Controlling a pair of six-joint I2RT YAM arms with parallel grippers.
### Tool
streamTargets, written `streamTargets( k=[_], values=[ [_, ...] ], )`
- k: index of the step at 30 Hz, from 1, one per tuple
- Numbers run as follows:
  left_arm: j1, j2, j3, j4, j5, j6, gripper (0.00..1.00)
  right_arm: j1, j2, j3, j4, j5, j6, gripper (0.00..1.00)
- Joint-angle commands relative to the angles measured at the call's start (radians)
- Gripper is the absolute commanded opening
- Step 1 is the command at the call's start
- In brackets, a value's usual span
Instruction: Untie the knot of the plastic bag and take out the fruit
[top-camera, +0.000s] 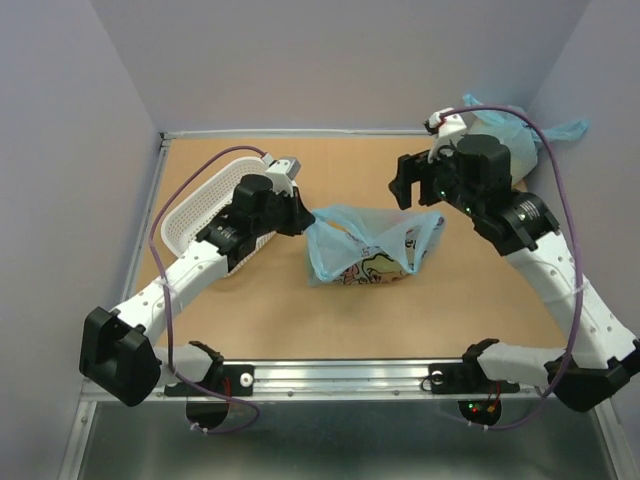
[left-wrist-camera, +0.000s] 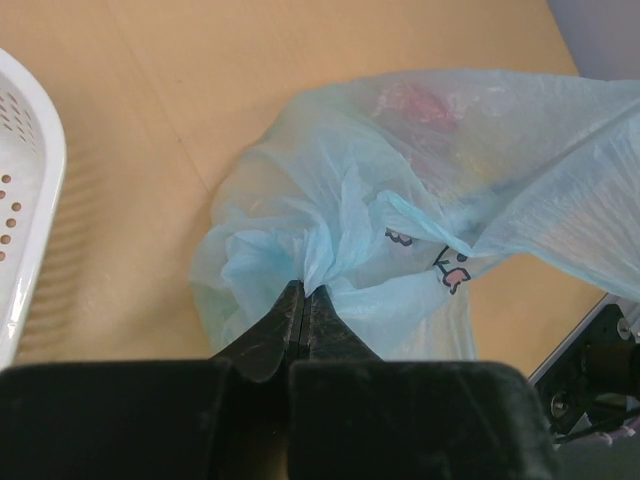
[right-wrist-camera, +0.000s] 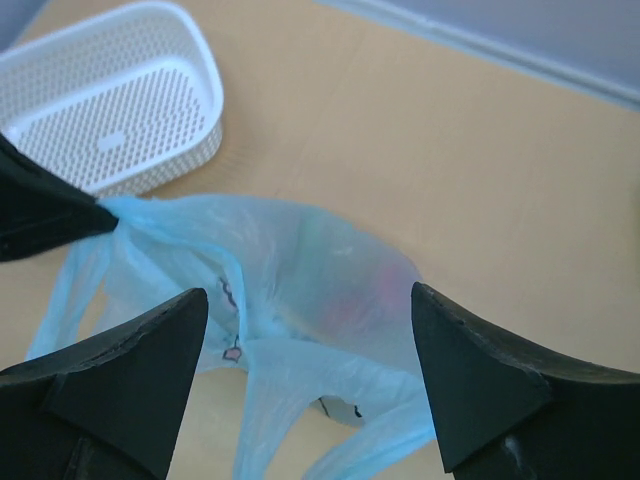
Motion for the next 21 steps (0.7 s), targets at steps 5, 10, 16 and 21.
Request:
streamTargets(
  k=[5,10,16,21],
  values=[
    [-0.013,-0.091,0.046,-0.020,0.042,0.058,0.00,0.013,0.176,0.011,-0.068,-0.303,-0.115,0.87],
    [-0.020,-0.124,0.034,-0.032,0.039,0.061,0.00,0.053,0.296,-0.012,-0.025,-0.378,-0.154,0.88],
    [-0.024,-0.155,0.000,-0.038,0.028,0.051,0.00,0.085,0.379,-0.064,0.010,-0.404,-0.189,0.88],
    [-0.026,-0.189,-0.010,-0.056,0.031,0.067,0.00,0.085,0.430,-0.123,0.048,-0.279,-0.207,0.83]
  ],
)
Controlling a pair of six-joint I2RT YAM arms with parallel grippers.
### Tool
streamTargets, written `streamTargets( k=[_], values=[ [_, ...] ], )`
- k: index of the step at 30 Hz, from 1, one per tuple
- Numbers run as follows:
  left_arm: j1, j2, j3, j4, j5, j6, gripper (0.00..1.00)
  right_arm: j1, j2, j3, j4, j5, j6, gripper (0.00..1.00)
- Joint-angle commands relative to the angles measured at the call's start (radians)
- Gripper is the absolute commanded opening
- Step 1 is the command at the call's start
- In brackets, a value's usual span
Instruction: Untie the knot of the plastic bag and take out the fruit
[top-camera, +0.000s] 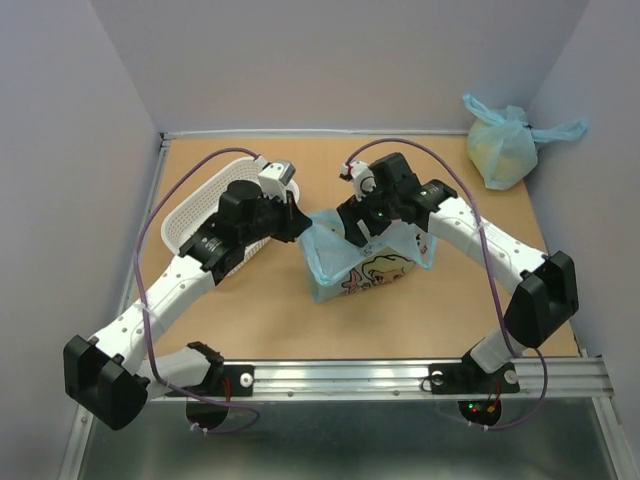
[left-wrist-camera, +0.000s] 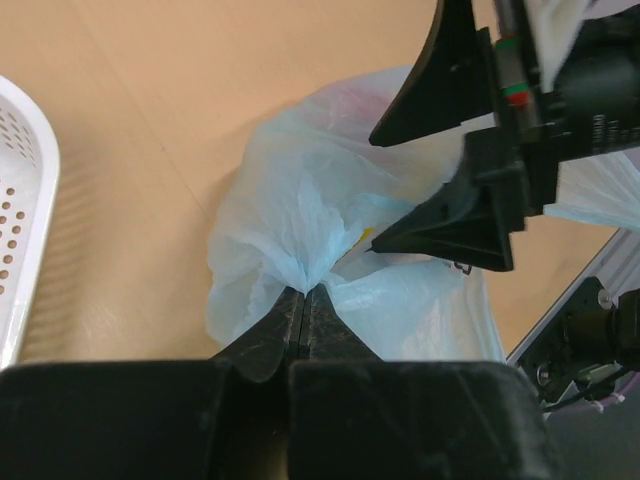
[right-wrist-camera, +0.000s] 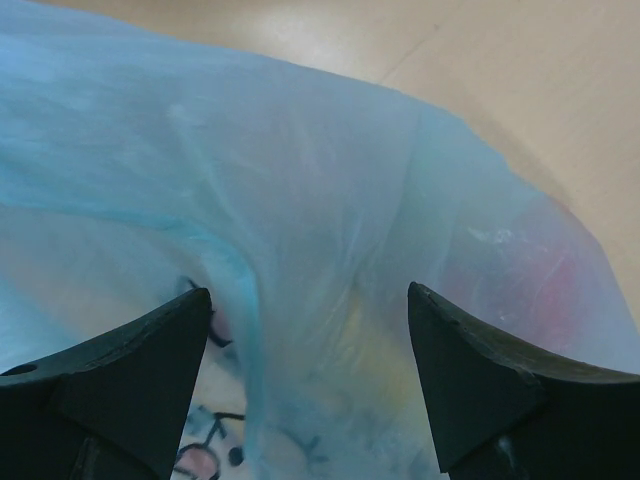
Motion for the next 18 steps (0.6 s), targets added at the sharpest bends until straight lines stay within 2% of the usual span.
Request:
streamTargets(
  k=[1,2,4,5,6,7,8,9,13,16,17,18],
  values=[
    [-0.006,-0.065,-0.013,0.006,0.015,0.032,0.00,0.001,0.032,-0.051,0.076,0.136,-0.031,0.81],
    [-0.006,-0.073,-0.015,0.003,0.019,0.039,0.00,0.000,0.038,-0.059,0.096,0.163,-0.029,0.79],
    [-0.009,-0.085,-0.023,-0.005,0.031,0.065,0.00,-0.002,0.060,-0.077,0.118,0.207,-0.029,0.68],
    [-0.009,-0.100,-0.033,-0.008,0.038,0.077,0.00,-0.002,0.066,-0.080,0.134,0.244,-0.028,0.58],
    [-0.007,-0.107,-0.038,-0.006,0.046,0.089,0.00,-0.002,0.075,-0.076,0.141,0.264,-0.014,0.31],
    [-0.007,-0.111,-0.041,-0.008,0.048,0.118,0.00,-0.005,0.074,-0.071,0.142,0.299,-0.003,0.13],
    [-0.007,-0.113,-0.046,-0.011,0.043,0.132,0.00,-0.008,0.068,-0.064,0.145,0.330,0.014,0.01],
    [-0.007,-0.114,-0.046,-0.014,0.028,0.146,0.00,-0.014,0.057,-0.058,0.148,0.391,0.050,0.01],
    [-0.001,-0.058,-0.003,0.000,-0.202,0.151,0.00,-0.030,-0.065,-0.021,0.147,0.612,0.115,0.00],
    [0.028,0.060,0.103,0.055,-0.254,0.140,0.00,-0.030,-0.151,-0.012,0.124,0.706,0.197,0.00],
    [0.032,0.135,0.179,0.069,-0.264,0.134,0.00,-0.030,-0.168,-0.015,0.100,0.733,0.222,0.00],
    [0.037,0.177,0.224,0.081,-0.271,0.126,0.03,-0.030,-0.181,-0.021,0.086,0.749,0.250,0.00]
  ],
)
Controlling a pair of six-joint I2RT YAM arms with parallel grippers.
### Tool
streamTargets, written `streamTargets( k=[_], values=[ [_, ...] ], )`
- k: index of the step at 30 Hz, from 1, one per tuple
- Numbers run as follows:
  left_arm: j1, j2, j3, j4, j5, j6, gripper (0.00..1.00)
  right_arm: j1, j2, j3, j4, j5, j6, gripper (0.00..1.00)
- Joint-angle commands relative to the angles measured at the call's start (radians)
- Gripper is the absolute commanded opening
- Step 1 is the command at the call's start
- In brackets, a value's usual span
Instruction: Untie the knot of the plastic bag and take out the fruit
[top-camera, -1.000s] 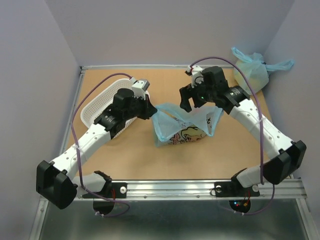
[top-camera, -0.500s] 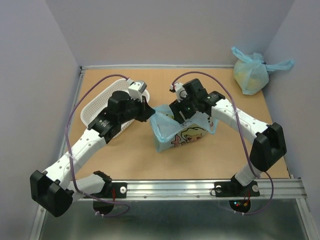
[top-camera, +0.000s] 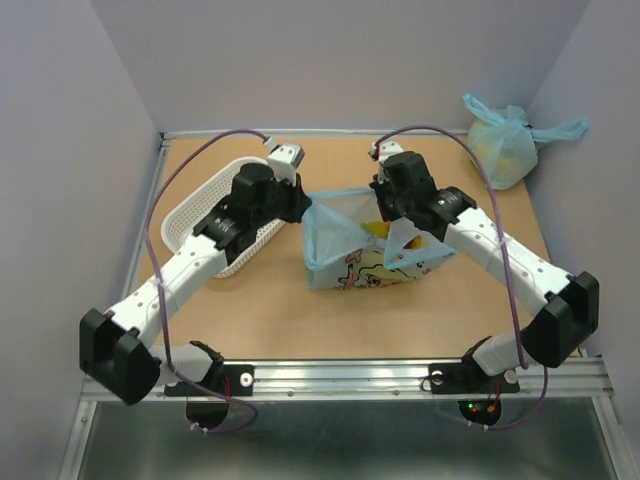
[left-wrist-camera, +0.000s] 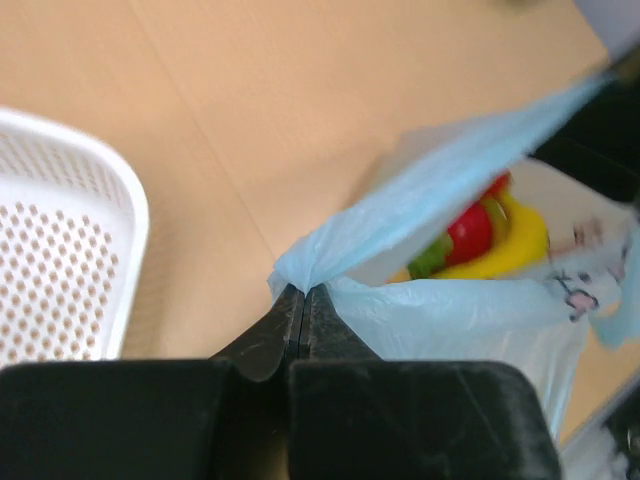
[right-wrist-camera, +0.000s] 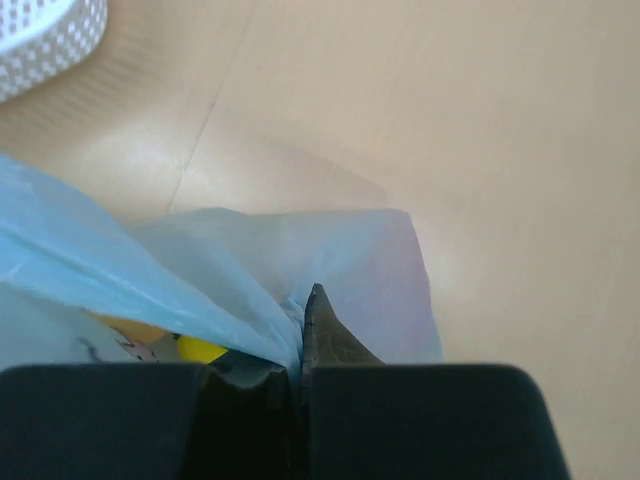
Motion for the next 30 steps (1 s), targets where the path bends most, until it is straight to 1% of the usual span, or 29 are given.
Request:
streamTargets(
  k=[1,2,3,4,5,6,7,9,10,11,13,14,15,18,20,22,24,27,30],
  values=[
    [0.042,0.153,0.218,0.102,-0.146,-0.005,0.09,-0.032,-0.116,0.040,-0.035,0.269,0.191,0.00],
    [0.044,0.223,0.308,0.106,-0.146,-0.017,0.11,-0.034,-0.143,0.003,-0.049,0.285,0.223,0.01],
    [0.044,0.252,0.352,0.108,-0.147,-0.029,0.16,-0.032,-0.156,-0.018,-0.052,0.290,0.297,0.00],
    [0.042,0.275,0.389,0.108,-0.134,-0.064,0.30,-0.032,-0.173,-0.044,-0.052,0.290,0.329,0.00],
    [0.042,0.300,0.441,0.111,-0.115,-0.084,0.39,-0.032,-0.197,-0.079,-0.052,0.281,0.362,0.01],
    [0.044,0.303,0.456,0.117,-0.098,-0.106,0.48,-0.032,-0.211,-0.096,-0.052,0.282,0.426,0.00],
    [0.041,0.300,0.463,0.119,-0.086,-0.146,0.63,-0.032,-0.223,-0.106,-0.052,0.276,0.452,0.01],
    [0.030,0.256,0.429,0.119,-0.119,-0.178,0.77,-0.032,-0.248,-0.118,-0.049,0.266,0.519,0.00],
    [0.021,0.230,0.406,0.117,-0.138,-0.207,0.78,-0.032,-0.253,-0.118,-0.045,0.258,0.530,0.00],
    [0.003,0.172,0.344,0.119,-0.147,-0.226,0.79,-0.031,-0.257,-0.120,-0.023,0.234,0.532,0.00],
    [-0.023,0.106,0.273,0.117,-0.210,-0.272,0.82,-0.031,-0.262,-0.126,-0.003,0.212,0.531,0.00],
    [-0.060,0.042,0.209,0.111,-0.253,-0.310,0.83,-0.031,-0.262,-0.129,0.015,0.198,0.531,0.01],
    [-0.089,0.012,0.178,0.107,-0.279,-0.333,0.91,-0.031,-0.262,-0.141,0.020,0.195,0.529,0.00],
    [-0.169,-0.060,0.089,0.099,-0.310,-0.411,0.93,-0.031,-0.265,-0.166,0.053,0.171,0.520,0.01],
    [-0.192,-0.060,0.064,0.102,-0.307,-0.448,0.93,-0.031,-0.268,-0.189,0.070,0.152,0.514,0.00],
    [-0.215,-0.024,0.058,0.100,-0.305,-0.474,0.93,-0.029,-0.271,-0.201,0.092,0.131,0.511,0.00],
    [-0.231,0.022,0.078,0.103,-0.313,-0.485,0.93,-0.029,-0.276,-0.216,0.104,0.120,0.511,0.00],
    [-0.266,0.085,0.096,0.128,-0.373,-0.493,0.94,-0.029,-0.282,-0.230,0.115,0.117,0.506,0.00],
    [-0.270,0.142,0.111,0.165,-0.370,-0.502,0.94,-0.028,-0.282,-0.236,0.129,0.098,0.503,0.01]
  ],
)
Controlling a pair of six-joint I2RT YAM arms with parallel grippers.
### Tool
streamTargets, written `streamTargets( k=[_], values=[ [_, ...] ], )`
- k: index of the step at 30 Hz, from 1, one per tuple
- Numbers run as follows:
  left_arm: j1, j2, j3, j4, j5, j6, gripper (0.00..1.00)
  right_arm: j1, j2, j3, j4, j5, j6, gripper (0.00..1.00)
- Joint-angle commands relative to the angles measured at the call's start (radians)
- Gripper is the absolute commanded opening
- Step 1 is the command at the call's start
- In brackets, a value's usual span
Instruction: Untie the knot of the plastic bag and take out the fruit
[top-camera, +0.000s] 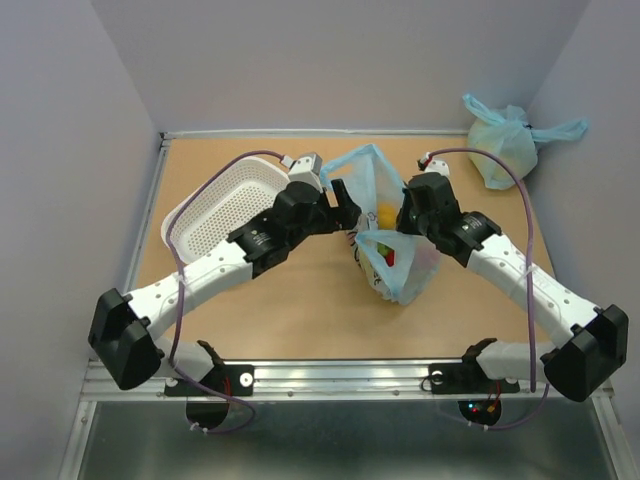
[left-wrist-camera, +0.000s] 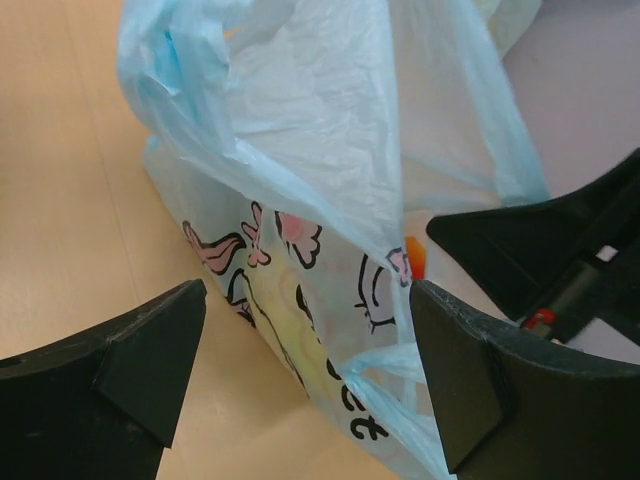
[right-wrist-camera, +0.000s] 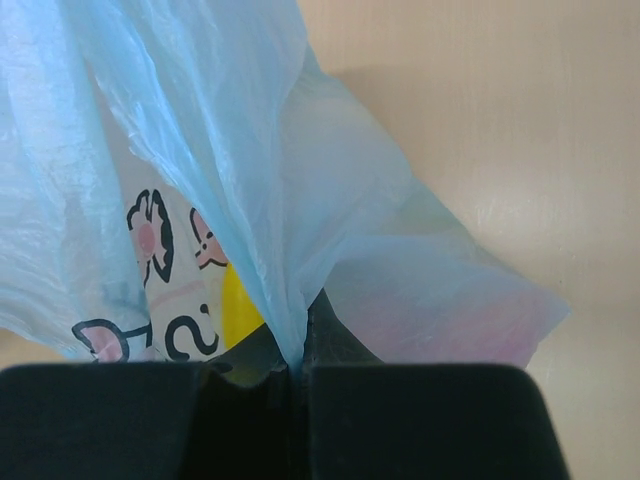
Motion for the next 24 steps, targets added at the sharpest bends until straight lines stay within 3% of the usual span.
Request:
streamTargets(
  k=[1,12,16,18,21,24],
  values=[
    [-0.013,0.038,0.035,0.087,-0.043,-0.035,0.94,0.008,-0.036,-0.014,0.085,-0.029,0.002,0.00],
    [-0.067,0.154,0.094,0.133,-0.002,-0.058,0.94,0.017,-0.050,-0.026,0.106,-0.039,-0.013,0.00],
    [-0.080,0.212,0.068,0.132,-0.066,-0.040,0.93,0.020,-0.052,-0.020,0.111,-0.042,-0.024,0.00],
    [-0.080,0.237,0.025,0.130,-0.101,-0.037,0.88,0.020,-0.055,-0.018,0.112,-0.026,-0.033,0.00],
    [-0.076,0.257,-0.064,0.136,-0.191,-0.049,0.72,0.020,-0.067,-0.029,0.112,0.018,-0.059,0.01],
    [-0.044,0.265,-0.155,0.138,-0.198,-0.076,0.45,0.019,-0.082,-0.052,0.111,0.096,-0.085,0.00]
  ],
)
